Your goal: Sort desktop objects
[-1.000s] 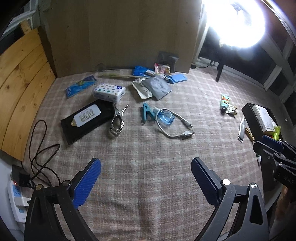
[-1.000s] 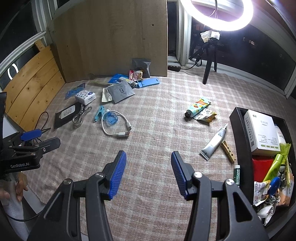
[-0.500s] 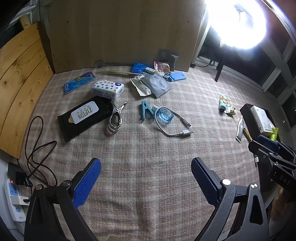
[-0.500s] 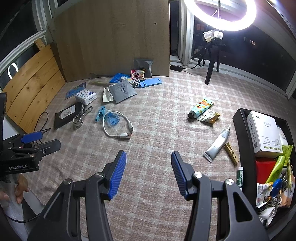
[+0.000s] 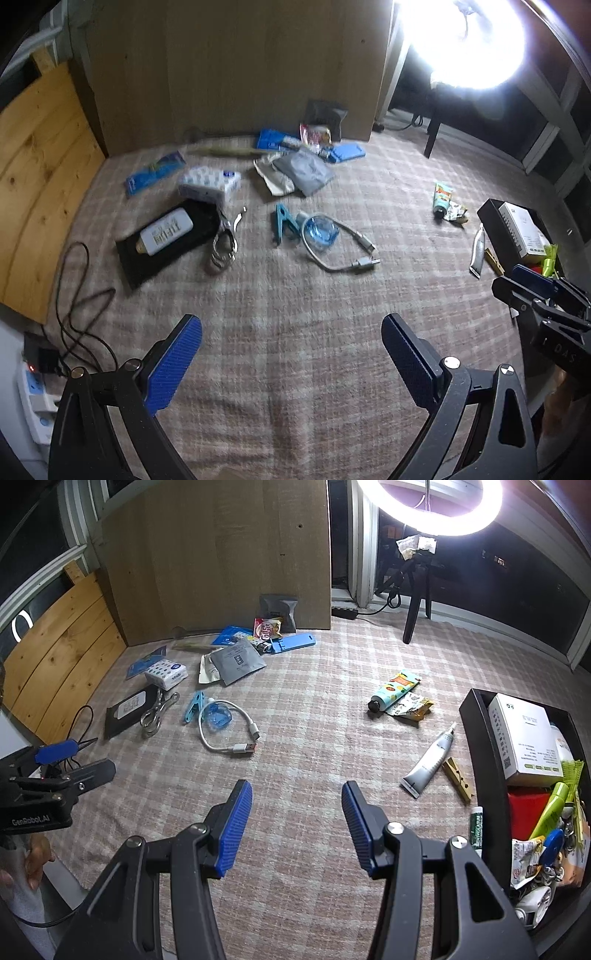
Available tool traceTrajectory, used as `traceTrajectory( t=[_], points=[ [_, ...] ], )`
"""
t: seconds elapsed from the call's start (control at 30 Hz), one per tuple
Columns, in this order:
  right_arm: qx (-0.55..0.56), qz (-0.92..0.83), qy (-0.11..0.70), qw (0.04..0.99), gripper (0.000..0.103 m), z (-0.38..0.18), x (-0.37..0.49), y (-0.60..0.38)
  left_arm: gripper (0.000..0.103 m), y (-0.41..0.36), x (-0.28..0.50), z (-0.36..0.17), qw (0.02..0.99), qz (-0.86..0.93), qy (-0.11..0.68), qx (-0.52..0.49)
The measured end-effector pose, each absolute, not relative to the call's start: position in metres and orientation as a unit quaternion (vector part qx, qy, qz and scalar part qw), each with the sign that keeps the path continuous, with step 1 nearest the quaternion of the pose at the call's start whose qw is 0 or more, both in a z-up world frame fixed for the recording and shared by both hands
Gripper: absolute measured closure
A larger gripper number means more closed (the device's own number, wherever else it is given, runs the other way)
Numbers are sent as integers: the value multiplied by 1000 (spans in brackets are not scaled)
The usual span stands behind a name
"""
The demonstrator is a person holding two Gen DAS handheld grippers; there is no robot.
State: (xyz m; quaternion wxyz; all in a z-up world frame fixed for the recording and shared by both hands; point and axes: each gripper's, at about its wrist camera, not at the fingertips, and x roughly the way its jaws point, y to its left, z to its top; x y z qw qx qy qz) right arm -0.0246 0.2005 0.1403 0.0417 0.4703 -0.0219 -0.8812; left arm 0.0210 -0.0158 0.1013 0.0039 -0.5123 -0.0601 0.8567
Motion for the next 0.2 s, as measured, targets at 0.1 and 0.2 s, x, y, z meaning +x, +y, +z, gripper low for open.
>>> traceTrajectory(
  t=[0.1, 0.2],
  points=[
    [470, -881, -20, 40, 53, 140, -24, 201, 5, -15, 23, 102, 10, 858, -63, -509],
    [471, -881, -17, 39, 53, 138, -24, 201, 5, -7, 31, 112, 3, 877, -34, -479]
  ],
)
